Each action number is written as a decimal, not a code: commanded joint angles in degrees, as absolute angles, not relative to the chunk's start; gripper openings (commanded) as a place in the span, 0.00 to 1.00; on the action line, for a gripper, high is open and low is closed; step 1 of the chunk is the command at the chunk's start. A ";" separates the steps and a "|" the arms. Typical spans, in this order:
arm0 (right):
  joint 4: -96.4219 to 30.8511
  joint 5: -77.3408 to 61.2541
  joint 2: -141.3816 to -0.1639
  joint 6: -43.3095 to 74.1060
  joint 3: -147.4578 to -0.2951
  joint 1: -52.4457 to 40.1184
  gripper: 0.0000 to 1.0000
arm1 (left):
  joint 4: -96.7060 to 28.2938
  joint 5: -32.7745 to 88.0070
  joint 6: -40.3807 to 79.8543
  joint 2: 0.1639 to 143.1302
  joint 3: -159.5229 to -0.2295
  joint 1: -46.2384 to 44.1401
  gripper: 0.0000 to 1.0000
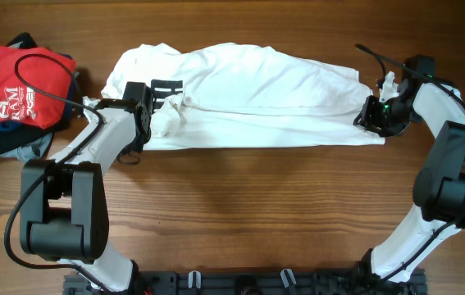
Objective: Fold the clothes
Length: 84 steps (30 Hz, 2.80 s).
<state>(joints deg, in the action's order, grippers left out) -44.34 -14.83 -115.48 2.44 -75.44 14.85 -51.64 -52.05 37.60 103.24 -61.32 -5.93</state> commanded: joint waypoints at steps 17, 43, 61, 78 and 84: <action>-49.76 5.39 -114.91 11.73 -74.50 15.07 0.32 | -51.03 -34.57 33.47 103.15 -60.97 -5.82 0.43; -55.09 0.78 -110.56 10.87 -74.35 16.80 0.34 | -41.71 -7.46 33.23 92.84 -62.85 -5.89 0.55; -56.60 15.46 -110.59 22.92 -67.37 18.33 0.27 | -59.24 -8.58 33.23 110.04 -62.85 -5.87 0.56; -46.15 -13.06 -94.48 4.97 -72.12 22.35 0.40 | -31.88 -3.36 25.67 87.92 -70.98 -5.48 0.95; -46.78 -15.33 -93.54 4.45 -72.12 22.35 0.43 | -33.30 4.78 24.03 103.48 -90.21 -0.05 0.88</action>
